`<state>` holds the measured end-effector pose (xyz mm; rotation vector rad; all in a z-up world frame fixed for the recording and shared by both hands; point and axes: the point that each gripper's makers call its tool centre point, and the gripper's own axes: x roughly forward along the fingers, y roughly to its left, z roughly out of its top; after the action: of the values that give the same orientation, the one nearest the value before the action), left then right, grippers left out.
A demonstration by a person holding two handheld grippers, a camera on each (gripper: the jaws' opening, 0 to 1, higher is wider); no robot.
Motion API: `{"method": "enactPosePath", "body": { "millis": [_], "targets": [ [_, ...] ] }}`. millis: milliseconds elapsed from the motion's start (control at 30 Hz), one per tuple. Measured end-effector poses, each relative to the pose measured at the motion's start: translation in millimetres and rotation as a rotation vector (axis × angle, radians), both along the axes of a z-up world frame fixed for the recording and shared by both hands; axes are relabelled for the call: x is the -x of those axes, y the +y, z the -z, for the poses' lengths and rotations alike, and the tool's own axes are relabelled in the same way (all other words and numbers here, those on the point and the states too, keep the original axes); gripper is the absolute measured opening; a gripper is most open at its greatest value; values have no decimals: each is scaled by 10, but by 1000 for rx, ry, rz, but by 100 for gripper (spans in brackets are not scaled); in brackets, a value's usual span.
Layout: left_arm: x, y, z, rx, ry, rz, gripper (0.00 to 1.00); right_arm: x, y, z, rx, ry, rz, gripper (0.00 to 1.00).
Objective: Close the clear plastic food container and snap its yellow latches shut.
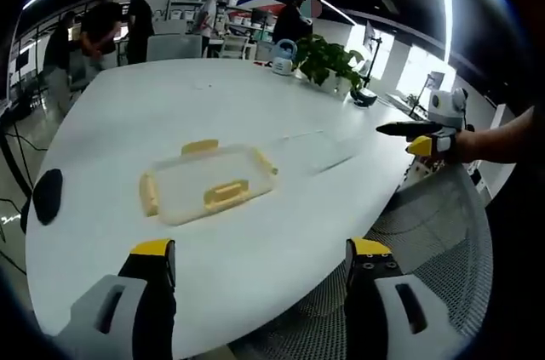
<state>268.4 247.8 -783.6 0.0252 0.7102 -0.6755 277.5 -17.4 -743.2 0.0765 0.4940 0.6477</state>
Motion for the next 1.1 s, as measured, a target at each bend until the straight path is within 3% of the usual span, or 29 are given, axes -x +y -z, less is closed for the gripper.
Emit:
{"method": "enactPosePath", "body": {
  "millis": [867,1100],
  "targets": [
    [-78,9,-31,16,-4,7,83,-60,-20,-54,8,-19,11,83],
    [-130,24,-42,13,-9,20,82,-155,47,-170,-6,-44,-2,83]
  ]
}}
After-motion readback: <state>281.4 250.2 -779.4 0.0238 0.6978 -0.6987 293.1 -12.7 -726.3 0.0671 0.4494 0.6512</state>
